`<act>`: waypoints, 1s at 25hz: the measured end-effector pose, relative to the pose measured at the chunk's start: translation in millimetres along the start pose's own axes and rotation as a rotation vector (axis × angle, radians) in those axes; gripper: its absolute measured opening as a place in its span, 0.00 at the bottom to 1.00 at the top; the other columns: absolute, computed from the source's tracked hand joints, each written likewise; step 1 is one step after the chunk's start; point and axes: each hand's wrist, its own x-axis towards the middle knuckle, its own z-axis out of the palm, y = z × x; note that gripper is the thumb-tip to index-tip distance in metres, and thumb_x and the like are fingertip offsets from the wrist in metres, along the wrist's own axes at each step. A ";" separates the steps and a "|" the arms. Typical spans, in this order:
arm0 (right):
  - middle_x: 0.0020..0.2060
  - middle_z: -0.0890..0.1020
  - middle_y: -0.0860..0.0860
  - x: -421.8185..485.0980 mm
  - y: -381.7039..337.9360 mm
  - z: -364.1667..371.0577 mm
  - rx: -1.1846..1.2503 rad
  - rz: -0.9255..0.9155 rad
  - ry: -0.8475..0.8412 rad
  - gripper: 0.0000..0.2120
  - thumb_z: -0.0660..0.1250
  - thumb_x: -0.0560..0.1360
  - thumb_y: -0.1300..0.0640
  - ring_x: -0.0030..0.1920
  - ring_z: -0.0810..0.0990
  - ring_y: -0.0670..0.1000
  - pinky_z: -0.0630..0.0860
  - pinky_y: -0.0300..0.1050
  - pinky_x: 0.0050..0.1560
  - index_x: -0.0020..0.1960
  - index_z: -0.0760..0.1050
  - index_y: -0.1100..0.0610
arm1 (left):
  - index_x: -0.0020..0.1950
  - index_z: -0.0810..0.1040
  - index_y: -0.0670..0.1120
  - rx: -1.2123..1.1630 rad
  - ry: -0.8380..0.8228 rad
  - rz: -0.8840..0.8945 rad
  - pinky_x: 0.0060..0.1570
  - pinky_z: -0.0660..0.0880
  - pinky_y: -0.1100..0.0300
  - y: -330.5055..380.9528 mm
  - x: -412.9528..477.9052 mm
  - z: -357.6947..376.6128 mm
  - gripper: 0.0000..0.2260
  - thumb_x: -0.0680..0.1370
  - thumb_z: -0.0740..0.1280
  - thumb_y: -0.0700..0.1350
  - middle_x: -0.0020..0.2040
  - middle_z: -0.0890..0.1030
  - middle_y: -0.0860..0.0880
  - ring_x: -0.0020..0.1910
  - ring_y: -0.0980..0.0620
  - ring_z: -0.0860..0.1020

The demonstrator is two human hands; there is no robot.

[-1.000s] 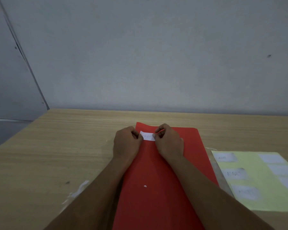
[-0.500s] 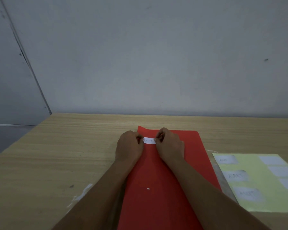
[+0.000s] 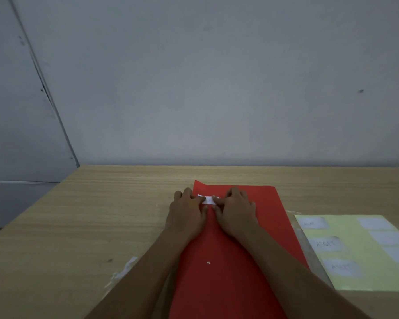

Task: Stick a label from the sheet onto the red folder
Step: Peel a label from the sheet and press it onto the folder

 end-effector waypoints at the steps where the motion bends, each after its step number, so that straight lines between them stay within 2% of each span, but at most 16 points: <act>1: 0.55 0.70 0.48 -1.9 0.4 0.1 -0.020 -0.017 -0.009 0.17 0.57 0.80 0.42 0.59 0.67 0.52 0.65 0.52 0.54 0.66 0.75 0.39 | 0.67 0.76 0.51 0.023 -0.017 0.007 0.51 0.69 0.55 1.0 0.1 -0.6 0.17 0.81 0.58 0.53 0.58 0.73 0.46 0.57 0.46 0.68; 3: 0.56 0.70 0.48 -3.7 -0.4 -0.8 -0.028 -0.018 -0.017 0.18 0.56 0.80 0.42 0.59 0.66 0.52 0.64 0.51 0.54 0.68 0.73 0.38 | 0.68 0.75 0.51 0.095 -0.055 0.014 0.51 0.68 0.54 3.4 0.8 -2.7 0.18 0.81 0.55 0.54 0.59 0.72 0.46 0.58 0.46 0.68; 7: 0.59 0.70 0.48 -3.5 -2.1 -0.4 -0.018 0.027 0.026 0.21 0.58 0.79 0.44 0.62 0.66 0.52 0.65 0.53 0.58 0.70 0.73 0.44 | 0.68 0.75 0.47 0.166 -0.065 -0.007 0.52 0.68 0.54 5.4 3.2 -4.3 0.20 0.81 0.55 0.53 0.59 0.73 0.45 0.59 0.46 0.69; 12: 0.60 0.69 0.48 -5.0 4.4 -4.2 -0.025 -0.044 -0.061 0.18 0.58 0.79 0.41 0.62 0.64 0.52 0.64 0.51 0.59 0.67 0.74 0.36 | 0.69 0.75 0.57 0.111 -0.142 0.082 0.56 0.71 0.52 -4.4 -1.6 -9.7 0.21 0.79 0.57 0.61 0.55 0.71 0.45 0.57 0.47 0.68; 18: 0.65 0.71 0.49 -11.0 7.3 -5.5 -0.036 -0.054 -0.010 0.22 0.60 0.77 0.42 0.66 0.65 0.52 0.66 0.50 0.62 0.69 0.75 0.47 | 0.72 0.72 0.48 0.210 -0.142 0.061 0.58 0.71 0.51 1.3 -6.1 -7.0 0.27 0.79 0.54 0.62 0.59 0.71 0.43 0.60 0.45 0.68; 20: 0.66 0.70 0.48 -12.5 8.5 -5.7 -0.032 -0.062 -0.021 0.21 0.60 0.78 0.41 0.66 0.65 0.52 0.65 0.50 0.62 0.68 0.75 0.45 | 0.73 0.70 0.48 0.190 -0.149 0.060 0.58 0.71 0.51 0.5 -7.2 -6.0 0.26 0.80 0.54 0.61 0.60 0.70 0.43 0.60 0.45 0.67; 23: 0.65 0.69 0.47 -13.9 11.9 -6.9 -0.011 -0.091 -0.063 0.18 0.59 0.79 0.40 0.66 0.64 0.51 0.64 0.50 0.61 0.67 0.74 0.36 | 0.73 0.70 0.55 0.143 -0.173 0.083 0.58 0.72 0.49 -2.9 -8.6 -7.0 0.23 0.80 0.55 0.61 0.59 0.68 0.45 0.60 0.46 0.66; 25: 0.66 0.69 0.47 -13.9 11.7 -7.5 -0.003 -0.078 -0.059 0.19 0.60 0.78 0.40 0.66 0.64 0.51 0.64 0.50 0.61 0.68 0.73 0.39 | 0.73 0.70 0.54 0.163 -0.182 0.079 0.58 0.72 0.49 -1.8 -8.6 -6.8 0.24 0.80 0.55 0.61 0.59 0.68 0.45 0.60 0.45 0.66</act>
